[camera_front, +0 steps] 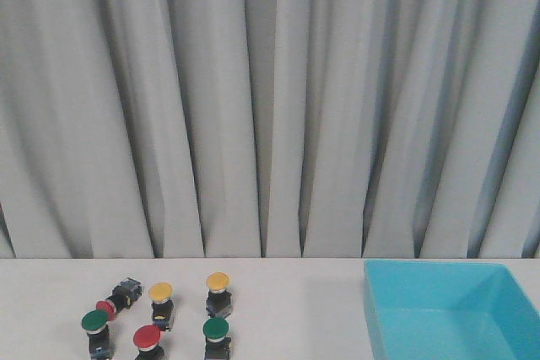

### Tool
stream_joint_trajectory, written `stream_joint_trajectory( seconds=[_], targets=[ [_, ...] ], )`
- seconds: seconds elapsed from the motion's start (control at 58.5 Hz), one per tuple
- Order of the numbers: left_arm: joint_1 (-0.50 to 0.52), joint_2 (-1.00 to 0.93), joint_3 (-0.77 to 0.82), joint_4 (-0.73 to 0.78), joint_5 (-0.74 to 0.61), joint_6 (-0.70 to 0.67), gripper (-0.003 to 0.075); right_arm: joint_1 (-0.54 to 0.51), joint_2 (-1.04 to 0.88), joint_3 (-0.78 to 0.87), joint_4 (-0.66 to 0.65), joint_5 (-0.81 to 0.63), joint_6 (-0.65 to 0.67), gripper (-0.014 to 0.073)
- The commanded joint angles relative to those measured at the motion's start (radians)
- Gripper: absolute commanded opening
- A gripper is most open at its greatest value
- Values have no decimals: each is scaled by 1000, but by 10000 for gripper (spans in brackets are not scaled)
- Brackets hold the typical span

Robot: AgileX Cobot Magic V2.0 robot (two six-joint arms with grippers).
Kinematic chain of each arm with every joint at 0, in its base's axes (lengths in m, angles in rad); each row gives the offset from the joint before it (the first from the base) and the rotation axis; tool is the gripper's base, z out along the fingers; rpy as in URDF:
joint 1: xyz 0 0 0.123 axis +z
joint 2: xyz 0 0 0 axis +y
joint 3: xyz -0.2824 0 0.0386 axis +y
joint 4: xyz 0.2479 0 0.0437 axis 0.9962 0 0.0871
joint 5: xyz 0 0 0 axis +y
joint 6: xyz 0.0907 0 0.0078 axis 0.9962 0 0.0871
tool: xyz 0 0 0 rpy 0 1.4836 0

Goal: Pick red and yellow buttons and place in box
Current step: 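Move the left gripper above the red-capped button switch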

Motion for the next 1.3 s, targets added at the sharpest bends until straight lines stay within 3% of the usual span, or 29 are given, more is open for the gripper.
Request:
stream_joint_trajectory(
  seconds=[0.0,0.667,0.975,1.077,1.282],
  targets=[
    [3,-14,9,-12,-67,-7,67,-5,-19,14,1,-69,-1,-4],
    [3,-14,9,-12,-76,-7,67,-5,-19,14,1,-69,-1,-4],
    [3,-14,1,-15,-245,-17,67,-5,-19,13,54,-159,54,-4],
    [3,-14,1,-16,-315,-87,67,-5,-19,13,140,-234,138,-4],
    [3,-14,1,-16,-478,-371,67,-5,-19,-4,273,-361,208,-4]
  ],
)
